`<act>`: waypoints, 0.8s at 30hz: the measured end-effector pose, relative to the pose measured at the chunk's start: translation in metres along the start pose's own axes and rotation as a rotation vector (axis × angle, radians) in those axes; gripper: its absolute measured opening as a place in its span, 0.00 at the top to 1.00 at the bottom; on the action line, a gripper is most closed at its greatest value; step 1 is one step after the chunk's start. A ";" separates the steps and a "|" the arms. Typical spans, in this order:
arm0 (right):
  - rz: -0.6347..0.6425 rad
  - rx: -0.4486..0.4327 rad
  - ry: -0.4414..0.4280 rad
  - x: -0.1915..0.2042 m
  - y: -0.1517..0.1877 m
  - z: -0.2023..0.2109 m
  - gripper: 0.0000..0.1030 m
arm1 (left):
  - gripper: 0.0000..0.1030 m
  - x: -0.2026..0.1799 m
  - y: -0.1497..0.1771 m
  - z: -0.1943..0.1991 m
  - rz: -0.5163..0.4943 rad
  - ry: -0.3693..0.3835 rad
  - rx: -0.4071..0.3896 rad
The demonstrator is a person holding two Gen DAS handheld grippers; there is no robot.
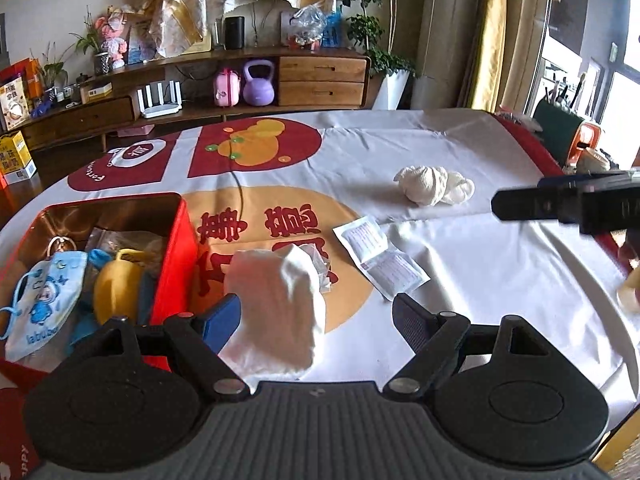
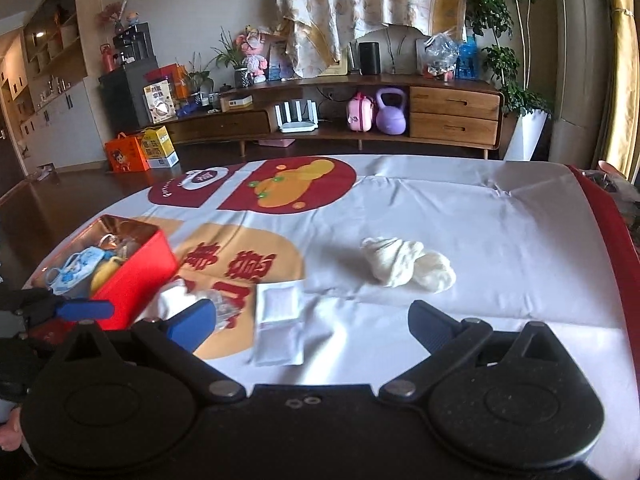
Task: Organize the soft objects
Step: 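Move both tools toward the white tissue and the white knitted towel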
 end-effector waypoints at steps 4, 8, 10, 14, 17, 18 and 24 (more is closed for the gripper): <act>0.022 0.002 0.034 -0.014 -0.009 -0.018 0.01 | 0.19 0.000 0.003 -0.016 -0.016 -0.009 0.026; 0.031 0.013 0.064 -0.028 -0.019 -0.041 0.01 | 0.19 0.002 0.008 -0.029 -0.020 -0.015 0.043; 0.032 0.024 0.077 -0.034 -0.023 -0.056 0.01 | 0.19 0.002 0.010 -0.033 -0.026 -0.018 0.048; 0.032 0.041 0.092 -0.039 -0.028 -0.081 0.02 | 0.19 0.004 0.014 -0.038 -0.037 -0.022 0.055; 0.029 0.053 0.088 -0.040 -0.028 -0.095 0.02 | 0.19 0.005 0.015 -0.042 -0.044 -0.031 0.053; 0.032 0.055 0.090 -0.040 -0.028 -0.099 0.02 | 0.19 0.006 0.016 -0.043 -0.041 -0.030 0.055; 0.033 0.071 0.100 -0.043 -0.027 -0.122 0.02 | 0.20 0.012 0.020 -0.050 -0.022 -0.044 0.059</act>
Point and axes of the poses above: each gripper's, at about its wrist camera, not at the fingertips, and z roughly against the way its jaws point, x to its left, y to its underside, the point moved 8 cm from there along -z, roughly the way its jaws point, and after that the axes turned 8 degrees about y, right-handed, at the moved point
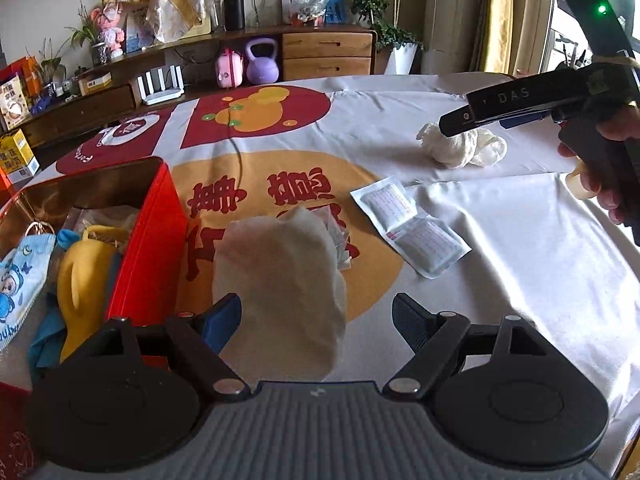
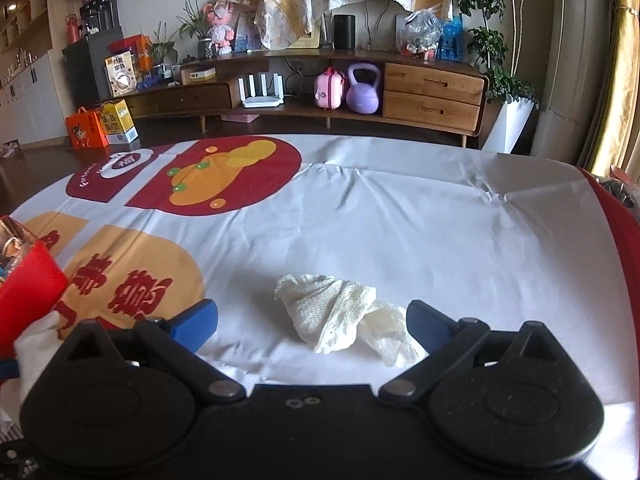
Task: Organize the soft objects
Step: 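Move both tools toward the white tissue and the white knitted towel, then grasp the white tissue with the left tool while the right tool grasps the white towel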
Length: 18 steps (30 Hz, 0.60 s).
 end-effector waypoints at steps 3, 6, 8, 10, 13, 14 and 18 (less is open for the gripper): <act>-0.019 -0.008 -0.005 -0.001 -0.001 -0.010 0.02 | 0.20 0.000 0.002 -0.002 -0.001 0.009 0.004; -0.050 -0.006 -0.017 -0.001 -0.002 -0.020 0.02 | 0.20 0.001 0.003 -0.003 -0.003 0.010 0.002; -0.047 0.005 -0.008 0.000 -0.001 -0.026 0.02 | 0.21 0.002 0.003 -0.005 0.003 0.008 0.004; -0.030 0.018 0.005 0.003 0.003 -0.032 0.02 | 0.28 0.004 0.004 -0.006 0.012 0.008 0.009; -0.019 0.035 0.027 0.004 0.007 -0.039 0.03 | 0.38 0.008 0.002 -0.003 0.034 -0.002 -0.002; -0.017 0.037 0.036 0.004 0.008 -0.040 0.06 | 0.42 0.009 0.001 -0.002 0.041 -0.003 -0.008; -0.017 0.047 0.064 0.002 0.012 -0.043 0.22 | 0.64 0.016 0.000 0.000 0.066 -0.023 -0.011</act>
Point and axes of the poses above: each gripper's, at about its wrist camera, not at the fingertips, and z roughly against the way its jaws point, x to its left, y to its underside, the point moved 8 cm from there along -z, roughly the way its jaws point, and after that the axes turned 8 degrees about y, right-handed, at the moved point
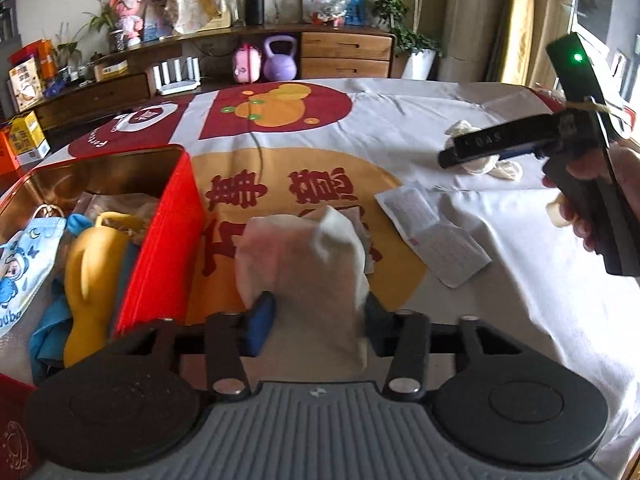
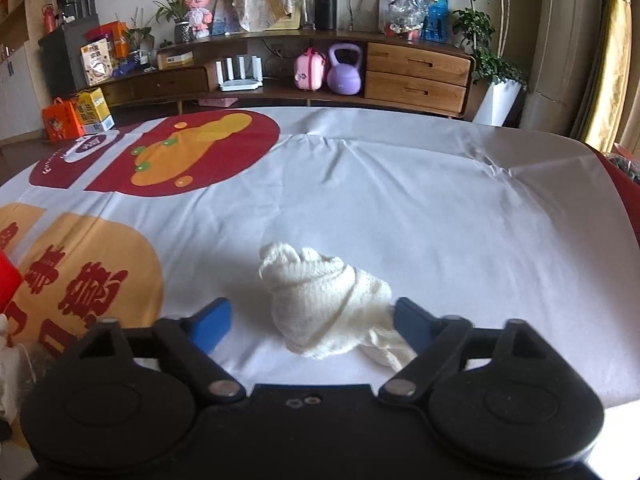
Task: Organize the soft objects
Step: 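Grasp the white tissue with the left tool while the right tool grasps the white towel, then lift the tissue and towel with both tools toward the tin box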
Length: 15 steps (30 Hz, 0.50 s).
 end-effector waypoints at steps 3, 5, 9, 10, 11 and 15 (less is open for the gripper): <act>0.005 -0.004 0.020 -0.001 0.001 0.002 0.42 | 0.69 0.005 -0.001 0.001 0.021 -0.004 0.000; 0.011 -0.006 0.026 -0.002 0.002 0.004 0.48 | 0.81 0.006 -0.001 0.002 0.021 -0.012 -0.003; 0.000 -0.010 0.028 -0.003 0.001 0.011 0.69 | 0.92 0.009 -0.003 0.005 0.019 -0.022 -0.008; -0.003 -0.009 0.028 -0.003 0.001 0.013 0.71 | 0.93 0.010 -0.004 0.006 0.018 -0.025 -0.009; -0.005 -0.012 0.025 -0.002 0.001 0.016 0.74 | 0.94 0.010 -0.005 0.007 0.017 -0.023 -0.013; -0.009 -0.028 -0.001 0.005 0.005 0.035 0.79 | 0.96 0.012 -0.014 0.018 0.015 -0.024 -0.046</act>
Point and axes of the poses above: each gripper's, at about its wrist camera, not at the fingertips, and z roughly against the way its jaws point, x to its left, y to its underside, the point moved 8 cm from there along -z, roughly the way its jaws point, and after that the axes turned 8 degrees about y, right-handed, at the moved point
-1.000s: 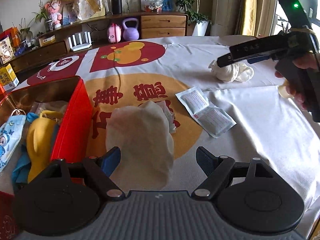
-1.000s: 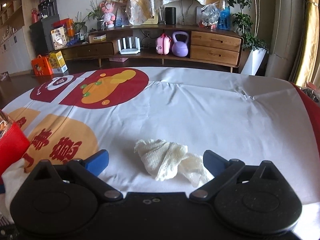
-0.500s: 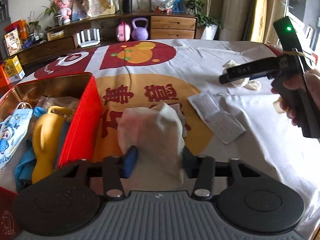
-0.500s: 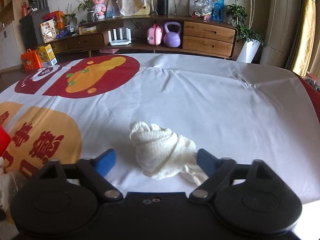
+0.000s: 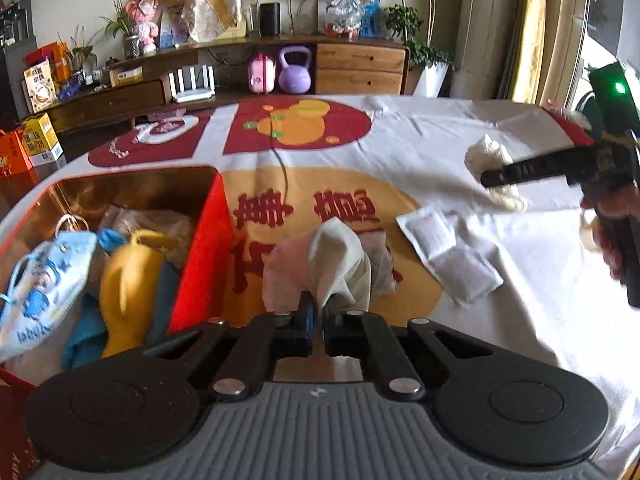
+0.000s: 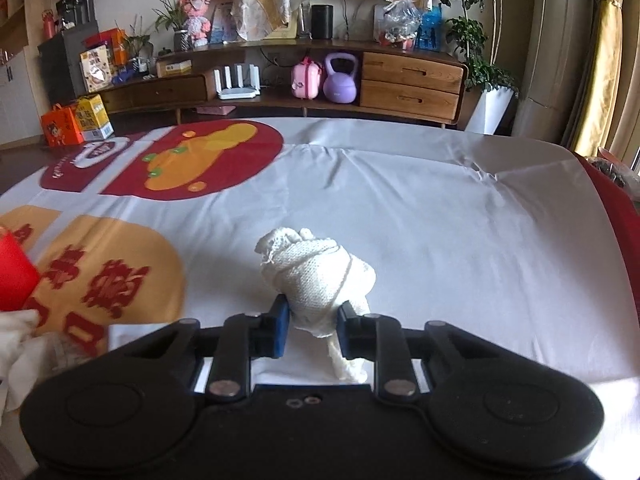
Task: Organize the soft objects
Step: 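Lift the tissue and towel with both tools toward the tin box, then carry the tissue with the left tool while the right tool carries the towel over the box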
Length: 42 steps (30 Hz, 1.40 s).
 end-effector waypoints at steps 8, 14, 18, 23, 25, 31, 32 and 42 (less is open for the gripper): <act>0.015 -0.027 -0.104 0.028 0.011 0.059 0.79 | 0.97 0.010 -0.018 0.027 0.030 0.003 -0.064; 0.022 -0.028 -0.179 0.054 0.025 0.100 0.79 | 0.97 0.010 -0.023 0.042 0.018 0.006 -0.076; 0.037 -0.036 -0.202 0.064 0.032 0.119 0.79 | 0.97 0.006 -0.018 0.041 0.025 0.085 -0.036; 0.012 -0.032 -0.218 0.061 0.035 0.124 0.79 | 0.95 -0.001 -0.013 0.040 0.023 0.109 -0.024; 0.002 -0.029 -0.224 0.059 0.035 0.123 0.79 | 0.93 -0.003 -0.013 0.036 0.009 0.092 -0.023; -0.004 -0.025 -0.246 0.058 0.038 0.118 0.79 | 0.36 -0.006 -0.014 0.020 -0.008 0.079 -0.008; -0.007 -0.022 -0.248 0.058 0.040 0.117 0.79 | 0.36 -0.006 -0.015 0.018 -0.009 0.081 -0.010; -0.027 0.012 -0.256 0.051 0.049 0.100 0.78 | 0.36 0.000 -0.018 -0.018 0.033 0.044 0.041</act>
Point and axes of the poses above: each gripper's, at about its wrist camera, not at the fingertips, and z roughly against the way its jaws point, x to its left, y to its underside, the point moved 8 cm from there along -z, roughly the way its jaws point, and after that the axes turned 8 degrees about y, right-handed, at the moved point
